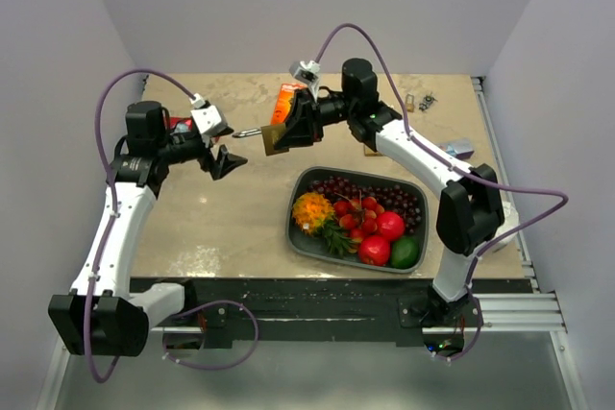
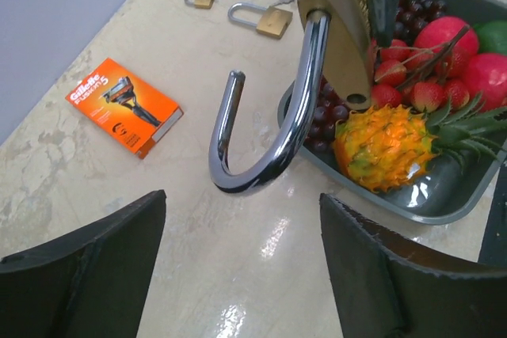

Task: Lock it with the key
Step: Lock the lock.

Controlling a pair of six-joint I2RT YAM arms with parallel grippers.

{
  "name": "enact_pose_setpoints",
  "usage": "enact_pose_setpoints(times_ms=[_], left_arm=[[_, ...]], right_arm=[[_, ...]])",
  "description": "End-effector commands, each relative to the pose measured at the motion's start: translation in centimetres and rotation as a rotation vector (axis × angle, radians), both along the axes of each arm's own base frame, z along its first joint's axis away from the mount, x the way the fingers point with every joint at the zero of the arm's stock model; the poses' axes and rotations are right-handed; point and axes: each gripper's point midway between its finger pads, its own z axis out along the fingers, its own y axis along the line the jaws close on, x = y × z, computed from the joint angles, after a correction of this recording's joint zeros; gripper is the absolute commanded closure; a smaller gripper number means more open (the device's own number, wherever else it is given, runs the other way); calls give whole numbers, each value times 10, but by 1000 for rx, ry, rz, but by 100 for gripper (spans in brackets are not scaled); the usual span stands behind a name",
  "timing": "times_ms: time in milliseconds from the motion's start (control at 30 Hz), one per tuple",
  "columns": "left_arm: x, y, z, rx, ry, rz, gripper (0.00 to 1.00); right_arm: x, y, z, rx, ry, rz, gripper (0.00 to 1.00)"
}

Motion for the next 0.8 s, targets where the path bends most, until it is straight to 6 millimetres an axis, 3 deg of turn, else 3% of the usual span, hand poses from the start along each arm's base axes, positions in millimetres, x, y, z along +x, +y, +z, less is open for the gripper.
enact_pose_setpoints(times_ms=[0,167,600,767], left_arm=[[-13,-10,34,-44,-128,-115,22],[-27,-17,43,-61,-174,-194,38],[-42,-24,32,-86,-29,-291,83],[-47,-24,28,-83,13,-316,82]], right_arm=[[-11,-5,30,59,-186,32,100],[-14,-2,34,71,-206,33,100],[-20,3,51,121,-335,-15,100],[-20,4,55,137,-418,-40,100]])
